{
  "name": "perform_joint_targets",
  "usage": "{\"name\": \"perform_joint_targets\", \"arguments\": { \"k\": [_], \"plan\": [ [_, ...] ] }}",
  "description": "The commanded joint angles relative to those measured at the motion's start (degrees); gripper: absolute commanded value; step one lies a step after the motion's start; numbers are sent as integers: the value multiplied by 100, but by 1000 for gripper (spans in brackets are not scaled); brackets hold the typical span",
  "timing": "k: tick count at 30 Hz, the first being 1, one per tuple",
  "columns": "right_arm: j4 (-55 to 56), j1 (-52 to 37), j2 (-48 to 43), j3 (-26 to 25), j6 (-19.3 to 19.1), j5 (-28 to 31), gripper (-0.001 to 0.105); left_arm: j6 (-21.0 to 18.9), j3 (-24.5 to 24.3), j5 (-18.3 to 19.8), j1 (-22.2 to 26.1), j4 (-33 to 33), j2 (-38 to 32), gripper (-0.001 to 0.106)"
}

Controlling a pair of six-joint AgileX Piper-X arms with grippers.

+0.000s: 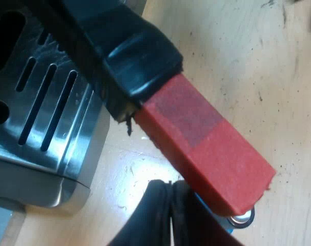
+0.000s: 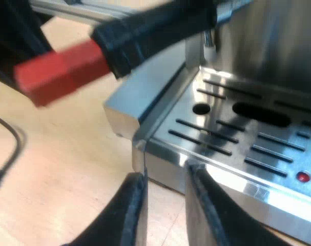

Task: Put the handle in the coffee machine

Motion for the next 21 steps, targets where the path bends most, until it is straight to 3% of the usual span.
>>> {"name": "perform_joint_targets", "arguments": {
  "k": [1, 3, 4, 7, 14, 21],
  "plan": [
    [217, 24, -343, -16, -18, 26, 22, 7, 17, 586, -81, 318, -93, 1],
    [385, 23, -715, -16, -18, 26, 22, -6, 17, 585, -152, 318, -93, 1],
    [461, 11, -944, -30, -18, 26, 22, -137, 17, 719, -461, 318, -93, 1],
    [460, 11, -1183, -29, -18, 26, 22, -285, 17, 740, -782, 156, -93, 1],
    [739, 11, -1693, -29, -18, 26, 23, -1587, 17, 740, -1564, -1183, -93, 1],
    [1026, 11, -1758, -29, -18, 39, 23, -2074, -21, 740, -2033, -1773, -93, 1]
  ]
}}
